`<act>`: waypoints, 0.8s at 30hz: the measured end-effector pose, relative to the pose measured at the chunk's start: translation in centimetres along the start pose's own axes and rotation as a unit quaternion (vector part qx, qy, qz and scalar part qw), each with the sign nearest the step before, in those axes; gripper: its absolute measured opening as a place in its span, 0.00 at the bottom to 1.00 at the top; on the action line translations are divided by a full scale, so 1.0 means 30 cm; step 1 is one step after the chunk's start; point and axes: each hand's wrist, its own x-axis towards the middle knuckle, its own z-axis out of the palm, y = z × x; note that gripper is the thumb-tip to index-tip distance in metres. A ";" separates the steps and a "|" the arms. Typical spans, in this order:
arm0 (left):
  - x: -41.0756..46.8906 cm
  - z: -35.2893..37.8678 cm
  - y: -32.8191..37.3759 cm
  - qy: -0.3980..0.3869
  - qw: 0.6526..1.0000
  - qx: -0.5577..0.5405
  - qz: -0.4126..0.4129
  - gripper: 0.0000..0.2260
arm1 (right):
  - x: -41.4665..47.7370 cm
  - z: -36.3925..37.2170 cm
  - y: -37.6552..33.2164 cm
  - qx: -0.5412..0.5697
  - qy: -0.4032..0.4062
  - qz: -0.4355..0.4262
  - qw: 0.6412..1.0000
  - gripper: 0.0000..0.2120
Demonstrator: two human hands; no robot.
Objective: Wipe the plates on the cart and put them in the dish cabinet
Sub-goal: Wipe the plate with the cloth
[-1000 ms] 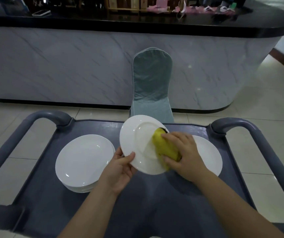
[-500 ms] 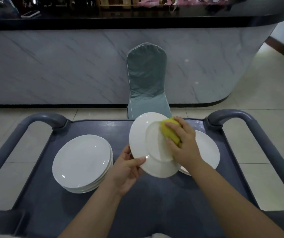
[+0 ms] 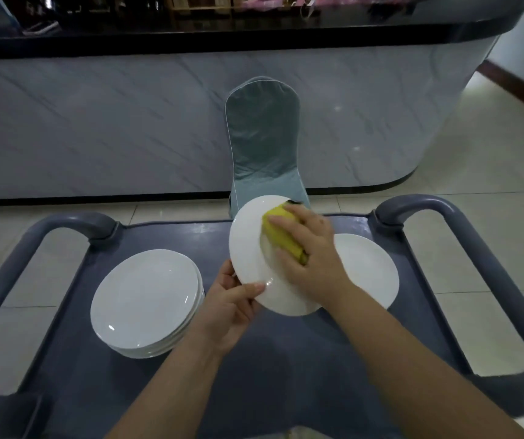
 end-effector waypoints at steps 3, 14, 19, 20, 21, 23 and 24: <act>0.002 -0.037 0.037 0.000 1.000 -0.005 0.015 0.33 | -0.088 -0.016 0.011 -0.006 -0.088 -0.133 0.987 0.23; -0.026 0.011 0.044 -0.020 0.996 0.068 0.053 0.26 | 0.064 0.025 -0.031 0.061 0.069 0.010 0.996 0.21; -0.048 0.004 0.083 0.003 0.993 0.112 0.050 0.20 | 0.076 0.045 -0.027 0.028 0.010 -0.126 0.992 0.20; -0.055 0.011 0.075 0.004 0.989 0.143 0.041 0.20 | 0.126 0.040 -0.020 0.057 0.038 -0.044 0.997 0.20; -0.060 0.015 0.065 0.006 0.985 0.166 0.035 0.20 | 0.170 0.036 -0.023 0.083 0.056 0.034 0.994 0.19; -0.066 0.024 0.058 0.014 0.985 0.172 0.029 0.19 | 0.202 0.048 -0.067 0.076 0.029 0.063 0.995 0.18; -0.067 0.023 0.058 0.019 0.987 0.155 0.027 0.19 | 0.182 0.063 -0.087 0.051 -0.014 0.002 0.999 0.17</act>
